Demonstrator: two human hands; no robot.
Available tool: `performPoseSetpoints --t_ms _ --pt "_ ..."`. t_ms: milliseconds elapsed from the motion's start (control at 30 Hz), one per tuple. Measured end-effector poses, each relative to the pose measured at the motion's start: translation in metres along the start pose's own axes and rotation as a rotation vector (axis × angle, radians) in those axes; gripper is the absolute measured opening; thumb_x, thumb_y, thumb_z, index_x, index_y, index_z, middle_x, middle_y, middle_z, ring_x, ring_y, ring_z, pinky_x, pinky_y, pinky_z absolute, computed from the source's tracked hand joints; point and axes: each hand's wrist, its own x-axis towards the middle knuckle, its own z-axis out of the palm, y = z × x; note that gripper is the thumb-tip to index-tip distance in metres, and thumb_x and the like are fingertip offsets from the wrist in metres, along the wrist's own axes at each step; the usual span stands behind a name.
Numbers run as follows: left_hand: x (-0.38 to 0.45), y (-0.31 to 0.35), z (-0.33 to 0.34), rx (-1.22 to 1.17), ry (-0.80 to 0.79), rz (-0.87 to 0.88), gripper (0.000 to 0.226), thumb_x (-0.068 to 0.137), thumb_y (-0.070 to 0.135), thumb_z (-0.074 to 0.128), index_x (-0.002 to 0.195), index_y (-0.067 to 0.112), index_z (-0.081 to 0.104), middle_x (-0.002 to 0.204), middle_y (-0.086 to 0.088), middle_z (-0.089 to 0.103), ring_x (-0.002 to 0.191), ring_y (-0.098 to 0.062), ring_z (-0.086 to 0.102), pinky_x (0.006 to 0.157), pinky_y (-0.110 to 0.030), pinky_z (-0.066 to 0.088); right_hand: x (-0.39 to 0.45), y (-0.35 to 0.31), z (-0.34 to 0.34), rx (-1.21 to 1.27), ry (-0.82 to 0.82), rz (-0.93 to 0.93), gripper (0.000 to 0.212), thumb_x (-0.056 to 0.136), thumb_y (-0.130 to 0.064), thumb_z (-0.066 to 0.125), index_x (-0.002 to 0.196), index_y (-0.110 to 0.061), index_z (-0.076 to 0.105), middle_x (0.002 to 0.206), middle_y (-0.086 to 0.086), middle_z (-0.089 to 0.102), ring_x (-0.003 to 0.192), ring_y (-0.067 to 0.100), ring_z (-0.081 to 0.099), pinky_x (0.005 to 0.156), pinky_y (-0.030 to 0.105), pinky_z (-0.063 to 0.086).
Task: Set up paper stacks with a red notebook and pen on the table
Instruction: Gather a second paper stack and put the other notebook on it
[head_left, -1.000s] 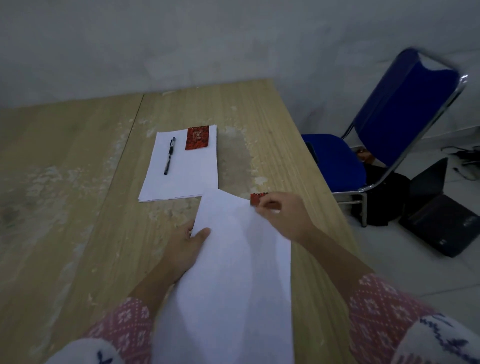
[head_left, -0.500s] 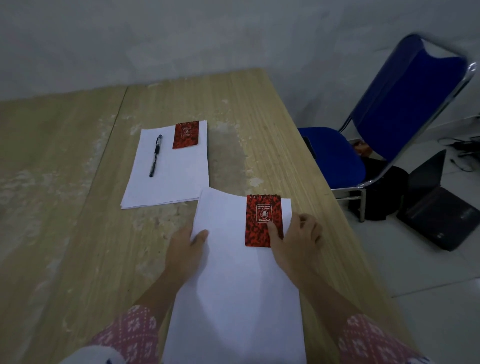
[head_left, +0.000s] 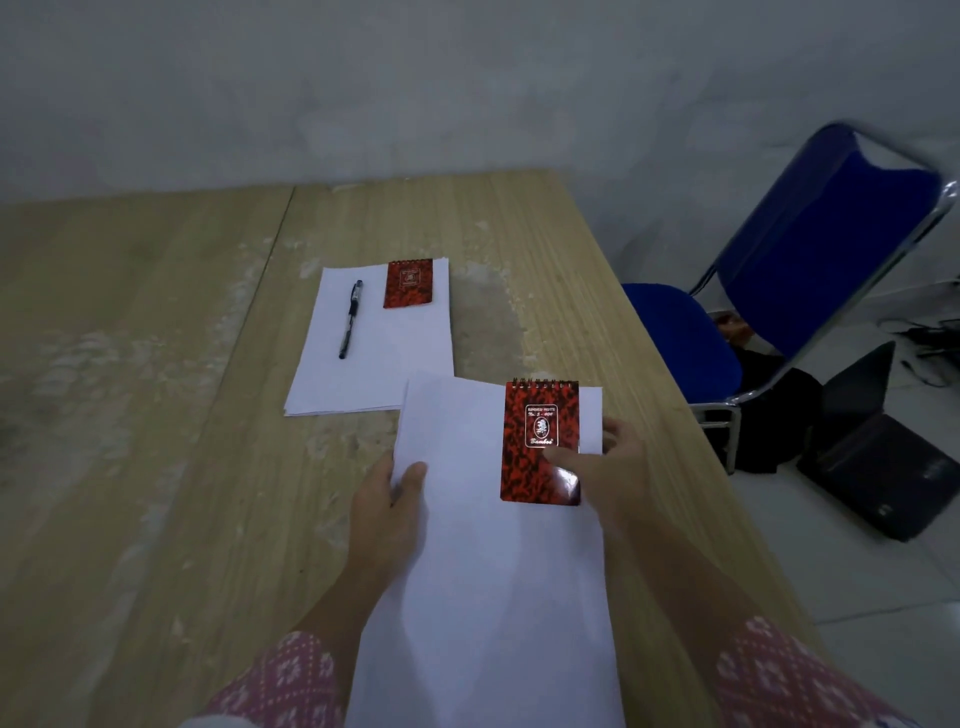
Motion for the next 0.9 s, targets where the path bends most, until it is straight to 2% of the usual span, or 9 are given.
performPoseSetpoints --t_ms 133,200,267,367,533,633,700,800,900 --pt "0.000 0.004 -0.033 -0.002 0.049 0.069 0.018 0.089 0.012 0.052 0.104 0.020 0.058 0.084 0.014 0.060 0.074 0.003 0.055 0.057 0.002 0.040 -0.014 -0.013 0.022 0.072 -0.190 0.025 0.034 0.068 0.003 0.073 0.101 -0.003 0.066 0.092 0.013 0.071 0.064 0.014 0.071 0.049 0.023 0.056" --pt "0.001 0.003 -0.068 -0.006 0.075 0.094 0.017 0.088 0.012 0.053 0.102 0.020 0.060 0.082 0.017 0.061 0.071 0.004 0.060 0.055 0.002 0.041 -0.027 -0.019 0.051 0.094 -0.243 -0.011 0.035 0.069 0.002 0.073 0.103 -0.005 0.066 0.096 0.011 0.071 0.075 0.017 0.072 0.057 0.026 0.059" --pt "0.004 0.001 -0.091 -0.005 0.096 0.103 0.016 0.088 0.014 0.054 0.101 0.020 0.061 0.086 0.019 0.062 0.075 0.016 0.060 0.058 0.004 0.040 -0.038 -0.025 0.070 0.091 -0.279 -0.035 0.034 0.071 0.000 0.072 0.103 -0.008 0.066 0.100 0.011 0.071 0.086 0.022 0.071 0.070 0.035 0.060" --pt "0.015 -0.009 -0.158 -0.044 0.116 0.063 0.021 0.089 0.016 0.053 0.106 0.010 0.063 0.095 0.003 0.067 0.085 -0.006 0.064 0.061 -0.006 0.045 -0.067 -0.028 0.131 0.085 -0.294 -0.057 0.030 0.071 0.001 0.072 0.100 -0.005 0.067 0.098 0.012 0.072 0.089 0.027 0.070 0.078 0.042 0.058" --pt "0.043 -0.035 -0.262 -0.184 0.096 -0.015 0.013 0.090 0.010 0.049 0.086 0.006 0.061 0.076 -0.002 0.062 0.064 -0.011 0.056 0.046 -0.007 0.044 -0.101 -0.019 0.240 0.077 -0.242 -0.075 0.017 0.068 0.001 0.075 0.080 -0.010 0.071 0.081 0.004 0.072 0.068 0.013 0.070 0.063 0.032 0.059" --pt "0.066 -0.058 -0.328 -0.243 0.032 -0.031 0.015 0.091 0.004 0.046 0.087 -0.003 0.059 0.072 -0.003 0.061 0.060 -0.006 0.059 0.050 -0.007 0.045 -0.115 -0.012 0.304 0.062 -0.237 -0.048 0.015 0.069 -0.002 0.075 0.083 -0.007 0.071 0.082 0.009 0.072 0.073 0.022 0.071 0.054 0.025 0.059" --pt "0.078 -0.073 -0.369 -0.210 0.000 -0.046 0.019 0.092 0.008 0.044 0.083 0.004 0.061 0.070 0.007 0.065 0.060 0.001 0.061 0.055 -0.010 0.046 -0.121 -0.009 0.344 0.062 -0.237 -0.021 0.021 0.069 -0.002 0.074 0.090 -0.002 0.070 0.087 0.014 0.072 0.077 0.029 0.071 0.052 0.026 0.058" --pt "0.099 -0.096 -0.424 -0.108 -0.055 -0.092 0.018 0.092 0.016 0.046 0.091 0.018 0.064 0.088 0.001 0.069 0.081 -0.015 0.066 0.064 -0.024 0.050 -0.122 -0.004 0.404 0.057 -0.242 -0.005 0.025 0.068 -0.002 0.075 0.093 -0.005 0.069 0.092 0.016 0.073 0.079 0.032 0.071 0.065 0.036 0.059" --pt "0.127 -0.116 -0.465 0.040 -0.116 -0.101 0.024 0.090 0.010 0.050 0.087 0.032 0.059 0.093 0.006 0.067 0.091 -0.017 0.065 0.073 -0.028 0.053 -0.115 -0.003 0.456 0.017 -0.258 0.010 0.026 0.067 -0.005 0.077 0.092 -0.006 0.069 0.093 0.015 0.072 0.079 0.030 0.071 0.073 0.044 0.059"
